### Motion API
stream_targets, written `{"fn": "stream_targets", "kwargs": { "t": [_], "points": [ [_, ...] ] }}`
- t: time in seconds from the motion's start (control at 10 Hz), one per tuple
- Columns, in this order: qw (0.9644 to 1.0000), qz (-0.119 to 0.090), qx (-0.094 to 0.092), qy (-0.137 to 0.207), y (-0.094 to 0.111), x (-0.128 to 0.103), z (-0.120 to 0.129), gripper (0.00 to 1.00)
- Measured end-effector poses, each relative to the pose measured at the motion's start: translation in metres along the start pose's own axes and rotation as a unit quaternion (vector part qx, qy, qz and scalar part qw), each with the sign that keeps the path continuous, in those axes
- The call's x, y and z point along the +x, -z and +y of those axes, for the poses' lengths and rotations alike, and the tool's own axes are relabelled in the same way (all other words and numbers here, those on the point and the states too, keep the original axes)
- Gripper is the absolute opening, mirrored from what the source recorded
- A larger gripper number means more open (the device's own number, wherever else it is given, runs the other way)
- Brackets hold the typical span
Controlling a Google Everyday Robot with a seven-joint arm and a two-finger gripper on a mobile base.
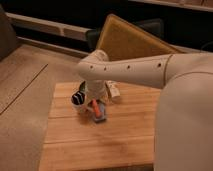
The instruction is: Drag the pepper across the table
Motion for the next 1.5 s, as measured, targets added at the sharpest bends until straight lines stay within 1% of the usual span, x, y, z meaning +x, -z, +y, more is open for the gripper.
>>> {"fn": "stream_targets", "kwargs": {
  "t": [0.1, 0.3, 0.5, 0.6, 0.7, 0.8, 1.0, 1.1, 1.2, 1.3, 1.4, 1.5],
  "points": [
    [0.9999, -0.001, -0.004, -0.01, -0.002, -0.002, -0.011, 0.65],
    [0.9999, -0.001, -0.009, -0.006, -0.002, -0.001, -0.003, 0.65],
    [1.0, -0.001, -0.006, -0.003, -0.004, -0.002, -0.007, 0.65],
    [1.0, -0.001, -0.001, 0.008, -0.013, -0.003, -0.009, 0.65],
    [0.9998, 0.001, -0.008, 0.017, -0.022, -0.004, -0.008, 0.65],
    [0.9991, 0.02, -0.012, 0.036, -0.046, 0.001, -0.018, 0.65],
    [0.9968, 0.051, -0.016, 0.059, -0.073, 0.009, -0.025, 0.65],
    [0.9947, 0.069, -0.018, 0.074, -0.086, 0.011, -0.023, 0.65],
    [0.9918, 0.089, -0.016, 0.09, -0.099, 0.011, -0.025, 0.65],
    [0.9895, 0.103, -0.012, 0.101, -0.107, 0.008, -0.028, 0.65],
    [0.9876, 0.111, -0.007, 0.111, -0.111, 0.003, -0.03, 0.65],
    [0.986, 0.114, -0.001, 0.122, -0.113, -0.004, -0.029, 0.65]
  ]
}}
